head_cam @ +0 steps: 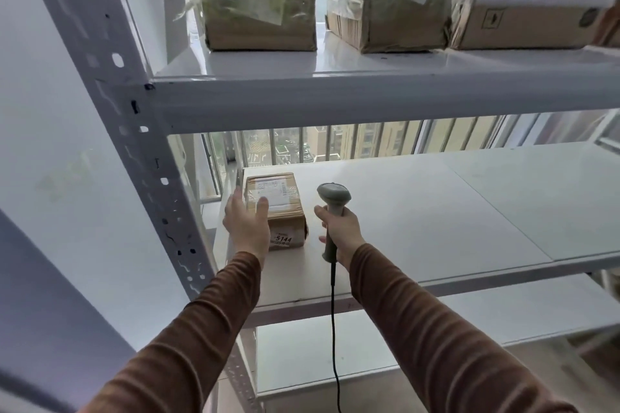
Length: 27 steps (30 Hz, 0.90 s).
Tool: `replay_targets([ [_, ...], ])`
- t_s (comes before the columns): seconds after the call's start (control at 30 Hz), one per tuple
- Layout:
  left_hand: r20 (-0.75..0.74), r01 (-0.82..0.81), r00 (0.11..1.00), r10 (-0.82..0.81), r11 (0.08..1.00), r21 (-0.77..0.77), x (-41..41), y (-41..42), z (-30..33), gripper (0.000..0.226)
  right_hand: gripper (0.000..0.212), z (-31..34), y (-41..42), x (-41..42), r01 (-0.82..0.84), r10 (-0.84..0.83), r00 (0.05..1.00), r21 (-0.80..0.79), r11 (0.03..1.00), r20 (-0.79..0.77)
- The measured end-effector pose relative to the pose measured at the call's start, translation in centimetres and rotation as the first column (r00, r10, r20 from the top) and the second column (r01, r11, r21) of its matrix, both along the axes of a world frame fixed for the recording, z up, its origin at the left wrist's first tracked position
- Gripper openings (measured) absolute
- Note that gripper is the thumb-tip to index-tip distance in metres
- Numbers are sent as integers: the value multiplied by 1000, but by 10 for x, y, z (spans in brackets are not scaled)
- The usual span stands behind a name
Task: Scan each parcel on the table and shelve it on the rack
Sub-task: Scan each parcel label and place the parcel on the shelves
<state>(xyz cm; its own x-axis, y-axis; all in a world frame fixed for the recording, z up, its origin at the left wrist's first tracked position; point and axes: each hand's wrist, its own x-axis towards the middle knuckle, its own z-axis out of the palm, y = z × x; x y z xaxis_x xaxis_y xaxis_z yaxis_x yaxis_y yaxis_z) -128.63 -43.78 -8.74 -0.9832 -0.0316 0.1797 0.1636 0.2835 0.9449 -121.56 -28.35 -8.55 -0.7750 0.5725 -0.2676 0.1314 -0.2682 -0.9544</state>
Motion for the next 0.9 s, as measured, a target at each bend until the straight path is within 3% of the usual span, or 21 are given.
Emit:
replay_targets([
  [0.13,-208,144,968,-138,990,12,26,38,28,58,25,12,23,26,20,-13,998,119,993,-64],
  [0.4,-11,501,859,-512,835,227,107,169,39,55,21,36,112,141,185,-158,980,258,948,-121],
  [0.6,57,719,657,-752,647,253,224,282,30,50,25,34,195,284,466,-447,885,257,847,-132],
  [0.7,84,813,521,-849,524,255,299,336,28,49,31,32,229,369,616,-604,786,236,751,-132],
  [0.9,100,923,253,-962,271,272,476,431,24,36,12,27,289,553,821,-810,565,210,531,-157],
])
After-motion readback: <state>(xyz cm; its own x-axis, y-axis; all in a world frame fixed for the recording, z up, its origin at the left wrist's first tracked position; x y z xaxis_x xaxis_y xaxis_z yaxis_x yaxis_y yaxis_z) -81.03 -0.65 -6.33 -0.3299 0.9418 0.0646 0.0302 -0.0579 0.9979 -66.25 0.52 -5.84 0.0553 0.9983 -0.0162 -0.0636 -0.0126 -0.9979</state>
